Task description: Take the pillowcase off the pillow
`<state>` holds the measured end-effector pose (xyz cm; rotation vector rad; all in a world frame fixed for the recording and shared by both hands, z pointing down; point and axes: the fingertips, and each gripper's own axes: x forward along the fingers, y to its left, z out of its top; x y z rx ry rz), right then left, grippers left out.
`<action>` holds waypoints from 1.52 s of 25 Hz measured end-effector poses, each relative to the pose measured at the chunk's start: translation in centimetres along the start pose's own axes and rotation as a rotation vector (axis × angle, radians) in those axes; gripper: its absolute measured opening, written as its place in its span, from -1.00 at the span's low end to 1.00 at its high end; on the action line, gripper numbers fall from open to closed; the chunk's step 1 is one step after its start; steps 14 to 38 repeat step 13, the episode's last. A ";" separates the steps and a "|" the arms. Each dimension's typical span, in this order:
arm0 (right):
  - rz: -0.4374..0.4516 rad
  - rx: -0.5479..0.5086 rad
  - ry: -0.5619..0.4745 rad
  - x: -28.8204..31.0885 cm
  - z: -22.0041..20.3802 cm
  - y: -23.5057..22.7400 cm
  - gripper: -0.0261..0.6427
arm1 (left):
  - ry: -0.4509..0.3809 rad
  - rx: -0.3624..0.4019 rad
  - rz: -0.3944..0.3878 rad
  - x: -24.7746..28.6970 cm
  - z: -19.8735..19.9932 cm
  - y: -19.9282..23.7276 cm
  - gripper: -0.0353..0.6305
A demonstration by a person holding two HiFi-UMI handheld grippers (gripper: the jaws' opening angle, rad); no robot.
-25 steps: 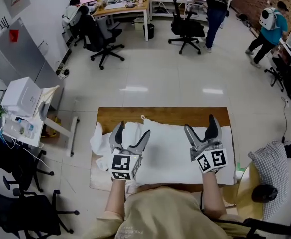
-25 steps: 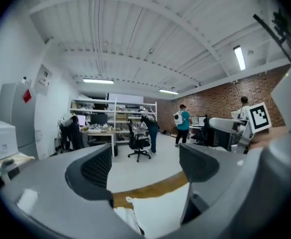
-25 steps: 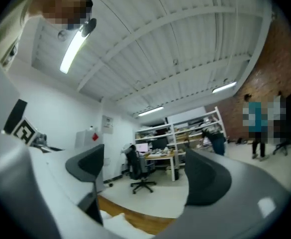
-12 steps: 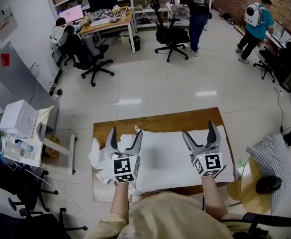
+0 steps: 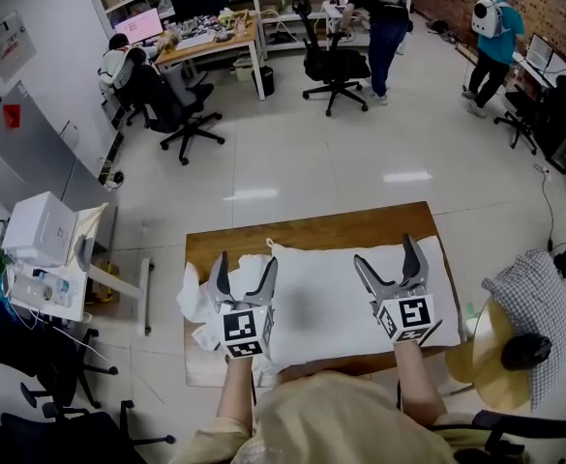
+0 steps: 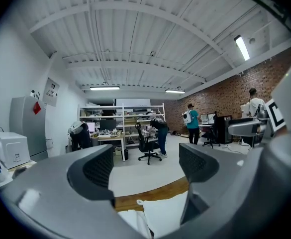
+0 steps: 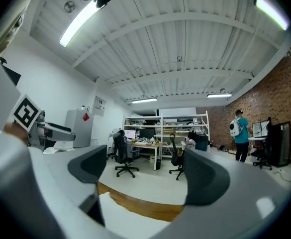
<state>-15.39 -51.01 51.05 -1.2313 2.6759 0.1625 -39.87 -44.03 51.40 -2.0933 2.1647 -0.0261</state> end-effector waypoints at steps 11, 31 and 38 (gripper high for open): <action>-0.015 -0.025 -0.004 -1.0 2.2 6.0 0.49 | -0.041 0.051 -0.107 -3.8 1.4 0.7 0.35; -0.034 -0.031 -0.016 -1.7 3.3 6.5 0.49 | -0.045 0.069 -0.132 -4.5 1.7 0.2 0.35; -0.034 -0.031 -0.016 -1.7 3.3 6.5 0.49 | -0.045 0.069 -0.132 -4.5 1.7 0.2 0.35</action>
